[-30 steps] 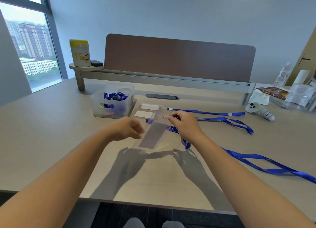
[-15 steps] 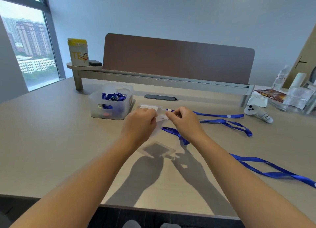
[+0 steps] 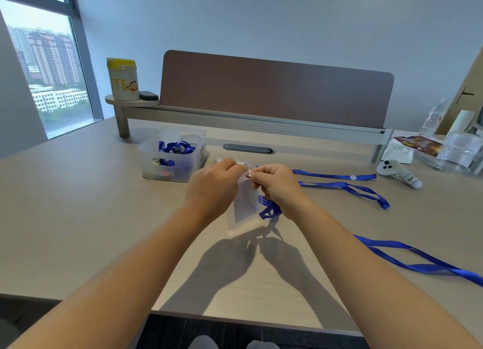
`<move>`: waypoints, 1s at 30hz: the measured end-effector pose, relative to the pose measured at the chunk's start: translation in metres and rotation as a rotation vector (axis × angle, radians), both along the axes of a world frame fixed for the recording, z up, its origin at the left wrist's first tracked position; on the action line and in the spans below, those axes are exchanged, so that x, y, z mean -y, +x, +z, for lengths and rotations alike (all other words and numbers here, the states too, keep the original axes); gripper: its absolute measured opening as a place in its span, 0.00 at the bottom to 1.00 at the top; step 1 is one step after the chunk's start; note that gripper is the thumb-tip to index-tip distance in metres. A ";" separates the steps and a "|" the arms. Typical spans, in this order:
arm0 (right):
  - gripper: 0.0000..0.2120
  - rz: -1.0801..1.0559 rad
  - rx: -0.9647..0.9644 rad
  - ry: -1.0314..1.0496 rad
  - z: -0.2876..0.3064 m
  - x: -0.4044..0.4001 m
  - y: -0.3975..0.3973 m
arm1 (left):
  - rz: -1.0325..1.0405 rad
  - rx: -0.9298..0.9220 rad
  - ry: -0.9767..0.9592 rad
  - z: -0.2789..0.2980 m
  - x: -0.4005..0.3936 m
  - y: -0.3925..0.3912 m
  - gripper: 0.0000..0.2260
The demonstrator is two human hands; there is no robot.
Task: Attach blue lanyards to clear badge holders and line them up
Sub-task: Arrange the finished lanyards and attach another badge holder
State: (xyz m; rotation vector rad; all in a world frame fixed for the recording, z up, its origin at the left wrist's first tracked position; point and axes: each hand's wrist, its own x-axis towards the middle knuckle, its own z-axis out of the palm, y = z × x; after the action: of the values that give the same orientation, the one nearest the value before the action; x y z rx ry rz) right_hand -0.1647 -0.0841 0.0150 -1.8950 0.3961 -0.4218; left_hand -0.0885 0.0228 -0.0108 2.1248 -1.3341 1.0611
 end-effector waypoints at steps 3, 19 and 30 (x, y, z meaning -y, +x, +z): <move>0.09 -0.005 0.000 -0.044 -0.001 -0.002 0.000 | -0.003 0.058 0.008 0.004 0.000 0.003 0.06; 0.16 0.066 0.002 -0.229 -0.002 -0.003 0.004 | -0.025 0.252 0.205 0.009 -0.005 0.010 0.10; 0.10 -0.001 0.128 -0.198 -0.003 -0.006 0.010 | -0.049 -0.465 -0.189 0.014 0.003 -0.001 0.10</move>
State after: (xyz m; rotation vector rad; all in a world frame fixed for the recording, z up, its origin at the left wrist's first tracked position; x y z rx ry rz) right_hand -0.1546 -0.0776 0.0118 -2.0455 0.2784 -0.5976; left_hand -0.0900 0.0197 0.0030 2.0210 -1.0131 0.5920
